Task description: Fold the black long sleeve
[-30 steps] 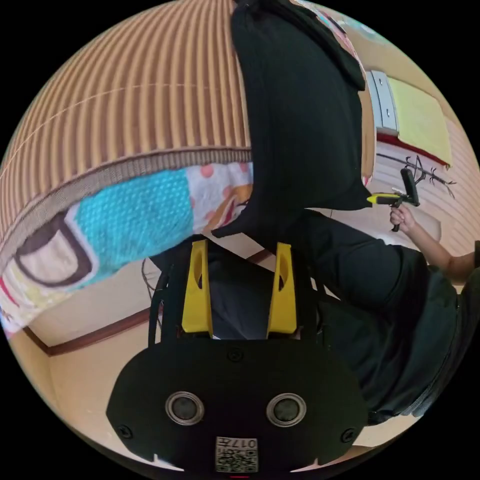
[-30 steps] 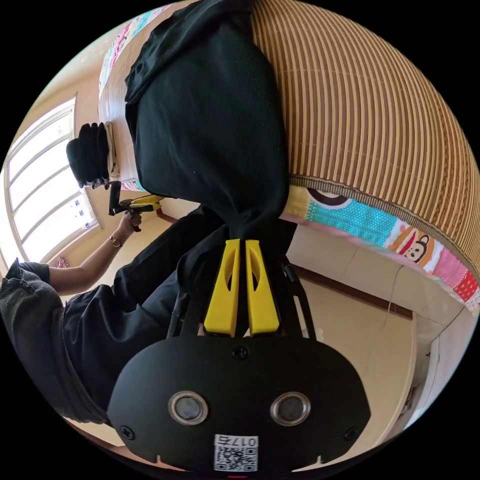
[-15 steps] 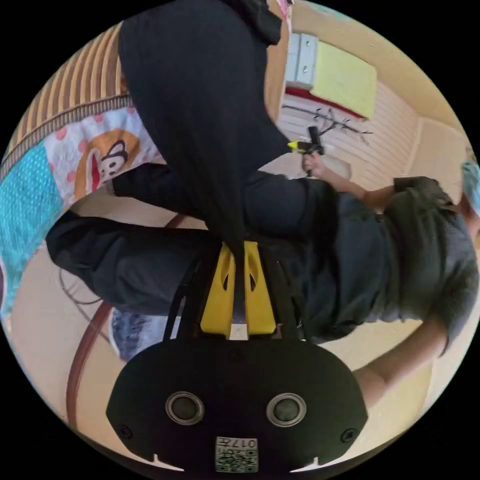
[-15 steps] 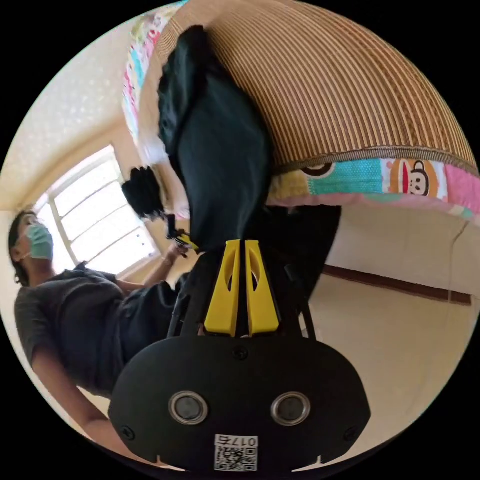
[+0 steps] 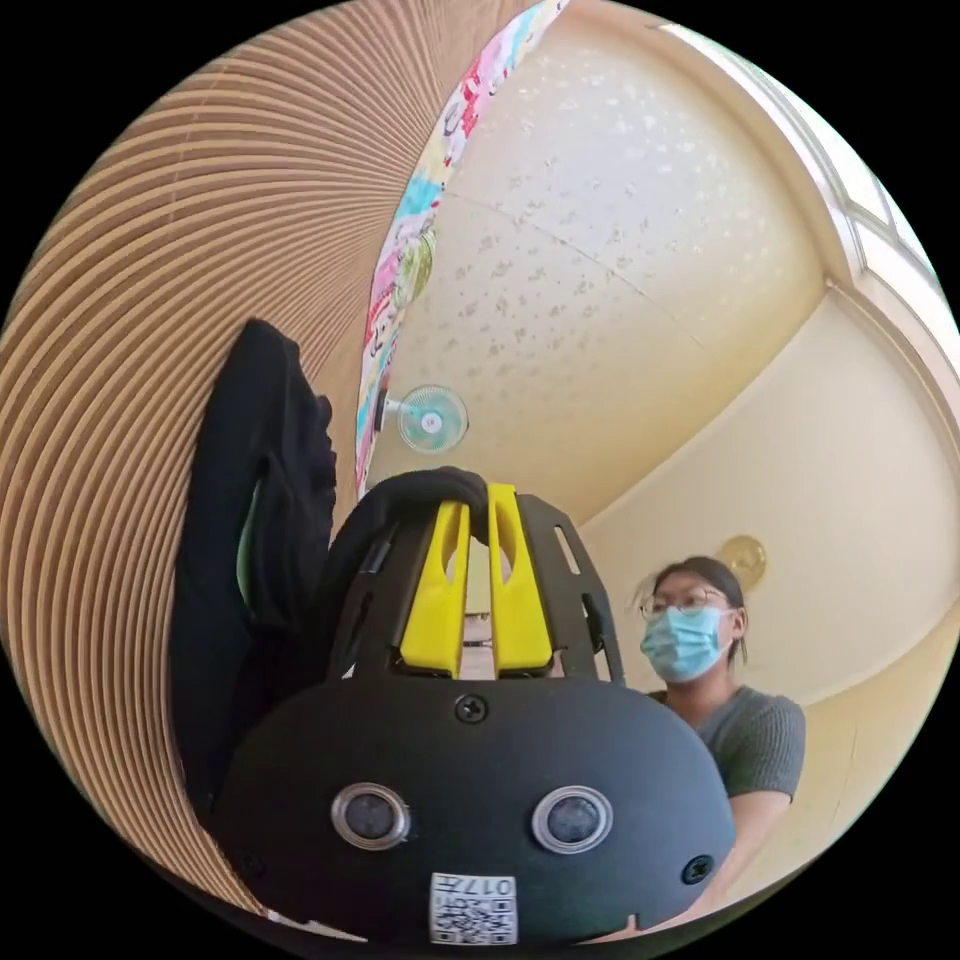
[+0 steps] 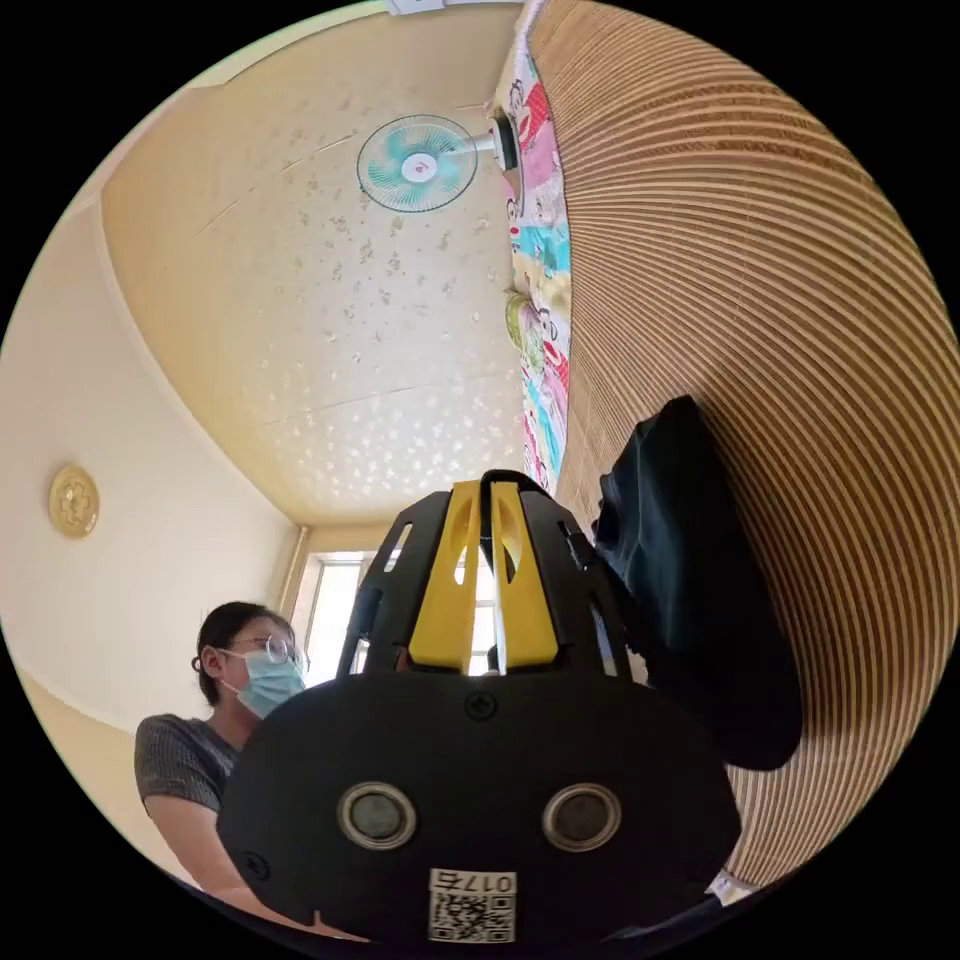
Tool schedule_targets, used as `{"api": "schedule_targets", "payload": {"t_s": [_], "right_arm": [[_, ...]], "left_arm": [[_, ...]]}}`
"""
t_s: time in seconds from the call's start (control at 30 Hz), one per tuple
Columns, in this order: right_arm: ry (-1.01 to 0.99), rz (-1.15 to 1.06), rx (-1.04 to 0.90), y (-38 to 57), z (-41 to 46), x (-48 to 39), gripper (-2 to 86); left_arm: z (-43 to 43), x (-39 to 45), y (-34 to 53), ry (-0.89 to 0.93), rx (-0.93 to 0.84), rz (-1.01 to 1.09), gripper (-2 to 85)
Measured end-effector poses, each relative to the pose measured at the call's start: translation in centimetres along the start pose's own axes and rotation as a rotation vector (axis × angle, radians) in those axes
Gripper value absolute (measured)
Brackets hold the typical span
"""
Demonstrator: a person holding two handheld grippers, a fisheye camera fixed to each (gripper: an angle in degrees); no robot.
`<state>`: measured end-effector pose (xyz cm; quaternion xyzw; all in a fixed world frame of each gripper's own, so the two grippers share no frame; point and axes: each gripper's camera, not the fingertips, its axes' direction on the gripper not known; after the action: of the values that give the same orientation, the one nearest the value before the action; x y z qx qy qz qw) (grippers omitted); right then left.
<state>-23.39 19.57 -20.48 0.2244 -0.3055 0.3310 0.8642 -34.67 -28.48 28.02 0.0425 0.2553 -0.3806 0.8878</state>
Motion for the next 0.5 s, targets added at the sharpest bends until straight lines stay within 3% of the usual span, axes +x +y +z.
{"api": "schedule_targets", "payload": {"t_s": [0.2,0.27,0.33,0.4,0.5], "right_arm": [[0.162,0.145,0.030,-5.1,4.3,3.6,3.4],[0.144,0.057,-0.007,-4.8,5.3,2.0,4.1],[0.237,-0.167,-0.076,-3.1,6.2,-1.9,5.2],[0.353,-0.315,-0.107,-1.1,6.4,-4.6,5.9],[0.565,-0.456,-0.229,2.0,8.2,-6.5,7.2]], "left_arm": [[4.1,-1.4,-4.0,-0.219,0.073,0.058,9.7],[3.7,0.3,-3.3,-0.272,0.112,0.159,10.0],[3.8,1.9,-2.3,-0.449,0.084,0.226,10.1],[4.9,2.7,-0.3,-0.744,0.013,0.261,12.0],[8.0,1.6,2.0,-0.972,-0.107,0.297,14.4]]}}
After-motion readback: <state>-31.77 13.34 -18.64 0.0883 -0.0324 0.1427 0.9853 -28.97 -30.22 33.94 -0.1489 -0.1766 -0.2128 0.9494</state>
